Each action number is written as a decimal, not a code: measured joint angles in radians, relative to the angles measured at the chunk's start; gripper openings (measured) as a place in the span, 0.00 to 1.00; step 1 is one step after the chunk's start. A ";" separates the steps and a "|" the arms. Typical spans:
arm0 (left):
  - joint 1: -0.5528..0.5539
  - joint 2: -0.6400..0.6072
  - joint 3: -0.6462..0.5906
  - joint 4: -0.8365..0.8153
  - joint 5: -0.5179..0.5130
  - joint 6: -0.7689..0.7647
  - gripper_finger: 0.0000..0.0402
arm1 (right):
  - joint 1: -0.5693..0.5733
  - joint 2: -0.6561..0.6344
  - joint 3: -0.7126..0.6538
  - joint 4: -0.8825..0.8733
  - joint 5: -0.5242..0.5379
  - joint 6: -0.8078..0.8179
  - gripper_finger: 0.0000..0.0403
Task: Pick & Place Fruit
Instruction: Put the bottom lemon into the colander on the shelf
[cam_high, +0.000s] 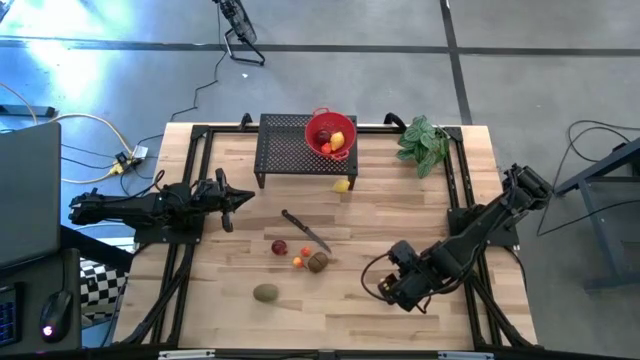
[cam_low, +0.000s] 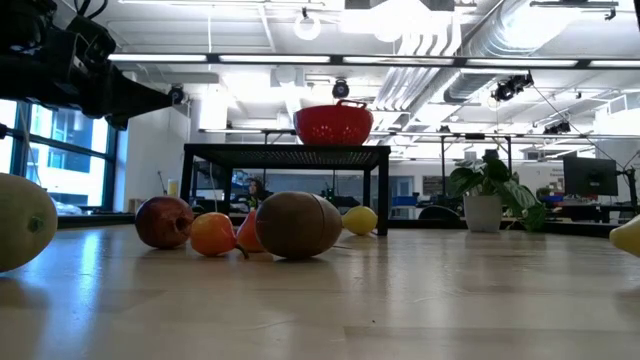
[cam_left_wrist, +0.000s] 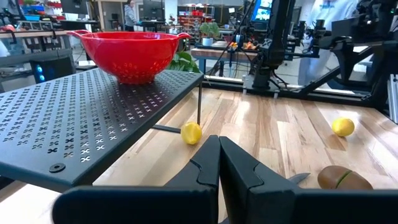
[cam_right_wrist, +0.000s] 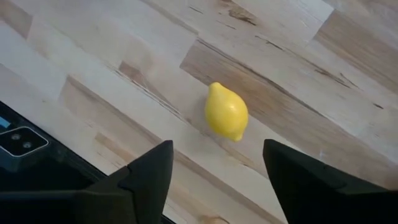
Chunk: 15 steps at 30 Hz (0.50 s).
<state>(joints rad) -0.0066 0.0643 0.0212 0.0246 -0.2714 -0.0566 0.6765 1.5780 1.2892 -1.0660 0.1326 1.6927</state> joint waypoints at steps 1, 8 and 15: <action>0.000 0.000 0.000 0.000 0.000 0.000 0.00 | 0.000 0.000 0.000 0.000 0.000 -0.003 0.61; 0.000 0.000 0.000 0.000 0.000 0.000 0.00 | 0.000 0.000 0.000 0.008 0.000 -0.041 0.59; 0.000 0.000 0.000 0.000 0.000 0.000 0.00 | 0.017 0.017 0.000 0.025 0.000 -0.041 0.59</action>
<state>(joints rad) -0.0064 0.0647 0.0212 0.0243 -0.2714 -0.0570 0.6940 1.5945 1.2892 -1.0415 0.1329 1.6512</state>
